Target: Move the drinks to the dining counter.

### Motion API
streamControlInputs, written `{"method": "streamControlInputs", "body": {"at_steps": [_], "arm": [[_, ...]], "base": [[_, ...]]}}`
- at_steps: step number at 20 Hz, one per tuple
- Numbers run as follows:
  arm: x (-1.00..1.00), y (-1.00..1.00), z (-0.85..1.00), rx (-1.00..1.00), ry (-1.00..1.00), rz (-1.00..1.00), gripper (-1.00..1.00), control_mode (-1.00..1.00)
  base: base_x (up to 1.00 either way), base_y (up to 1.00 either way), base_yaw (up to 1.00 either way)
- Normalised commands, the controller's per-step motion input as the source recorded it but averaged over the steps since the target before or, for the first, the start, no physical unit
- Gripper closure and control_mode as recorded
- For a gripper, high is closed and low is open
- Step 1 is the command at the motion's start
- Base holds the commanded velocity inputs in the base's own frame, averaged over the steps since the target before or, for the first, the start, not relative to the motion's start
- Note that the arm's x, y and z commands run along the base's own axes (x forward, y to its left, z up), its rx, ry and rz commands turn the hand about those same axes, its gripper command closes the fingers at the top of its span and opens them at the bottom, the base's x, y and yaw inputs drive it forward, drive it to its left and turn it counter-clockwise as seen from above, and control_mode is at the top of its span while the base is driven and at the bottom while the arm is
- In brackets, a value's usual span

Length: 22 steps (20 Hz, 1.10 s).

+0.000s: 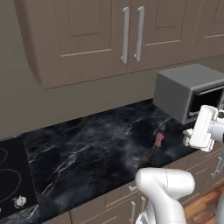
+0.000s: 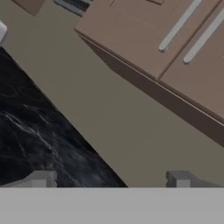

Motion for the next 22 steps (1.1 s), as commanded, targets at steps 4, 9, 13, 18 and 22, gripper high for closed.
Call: {"method": "streamControlInputs", "body": {"at_steps": [4,9,13,18,22], "arm": [[0.0,0.0,0.0,0.0,0.0,0.0,-1.0,1.0],[0.0,0.0,0.0,0.0,0.0,0.0,-1.0,1.0],[0.0,0.0,0.0,0.0,0.0,0.0,-1.0,1.0],[0.0,0.0,0.0,0.0,0.0,0.0,-1.0,1.0],[0.0,0.0,0.0,0.0,0.0,0.0,-1.0,1.0]], "base": [[0.42,0.0,0.3],[0.36,0.0,0.26],[0.34,0.0,0.25],[0.31,0.0,0.18],[0.18,0.0,0.07]]}}
